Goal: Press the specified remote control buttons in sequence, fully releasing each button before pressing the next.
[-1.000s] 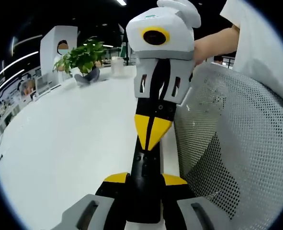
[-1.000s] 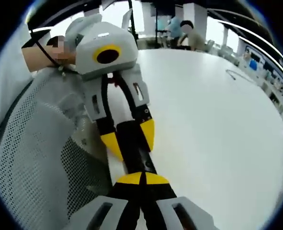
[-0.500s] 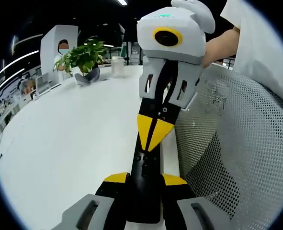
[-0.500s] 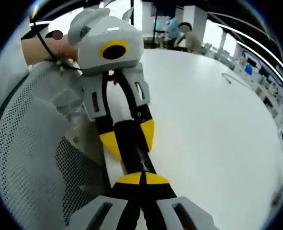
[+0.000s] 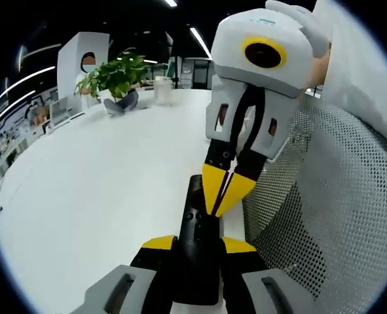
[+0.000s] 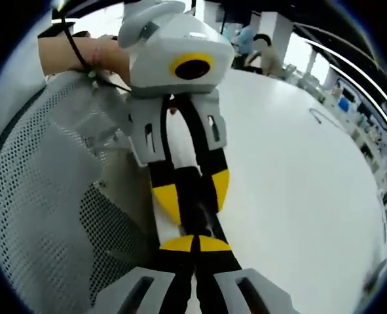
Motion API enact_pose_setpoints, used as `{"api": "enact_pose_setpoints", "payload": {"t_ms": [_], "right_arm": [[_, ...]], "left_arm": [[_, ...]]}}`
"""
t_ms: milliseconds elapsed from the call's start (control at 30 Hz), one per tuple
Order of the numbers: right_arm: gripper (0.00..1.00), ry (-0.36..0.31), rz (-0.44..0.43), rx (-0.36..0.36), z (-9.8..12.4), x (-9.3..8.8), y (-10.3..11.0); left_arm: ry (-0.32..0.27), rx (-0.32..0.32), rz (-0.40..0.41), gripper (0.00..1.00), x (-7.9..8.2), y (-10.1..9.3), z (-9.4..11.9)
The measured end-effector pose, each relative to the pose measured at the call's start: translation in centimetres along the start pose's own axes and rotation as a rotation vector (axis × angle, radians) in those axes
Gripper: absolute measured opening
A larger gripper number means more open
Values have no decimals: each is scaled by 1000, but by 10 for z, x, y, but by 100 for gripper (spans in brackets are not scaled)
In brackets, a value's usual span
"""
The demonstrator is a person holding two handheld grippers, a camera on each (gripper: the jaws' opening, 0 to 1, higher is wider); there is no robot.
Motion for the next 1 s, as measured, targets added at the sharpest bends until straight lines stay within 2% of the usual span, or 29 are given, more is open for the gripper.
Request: {"api": "enact_pose_setpoints", "payload": {"t_ms": [67, 133, 267, 467, 533, 600, 833, 867, 967, 1000], "right_arm": [[0, 5, 15, 8, 0, 0, 0], [0, 29, 92, 17, -1, 1, 0], [0, 65, 149, -2, -3, 3, 4], [0, 68, 88, 37, -5, 4, 3], [0, 81, 119, 38, -5, 4, 3], [0, 76, 108, 31, -5, 4, 4], [0, 75, 115, 32, -6, 3, 5], [0, 64, 112, 28, -5, 2, 5], [0, -5, 27, 17, -4, 1, 4], [0, -11, 37, 15, -3, -1, 4]], "left_arm": [[2, 0, -5, 25, 0, 0, 0], [6, 1, -14, 25, 0, 0, 0], [7, -1, -18, 25, 0, 0, 0], [9, -6, -31, 25, 0, -1, 0], [3, -9, 42, 25, 1, -1, 0], [1, -12, 8, 25, 1, -1, 0], [8, -10, -9, 25, 1, -2, 0], [9, -11, -11, 25, 1, -2, -1], [9, -9, -18, 25, 1, -2, 0], [11, -7, -23, 25, 1, -2, -1]]}}
Point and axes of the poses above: the point that each gripper's makers call its tool centre point, and the gripper's own axes: z roughly backward along the fingers, y roughly to its left, x roughly out of its top, the point moved 5 cm from there along z, roughly backward along the fingers, and after that the axes turned 1 degree about z, right-handed, at the moved point
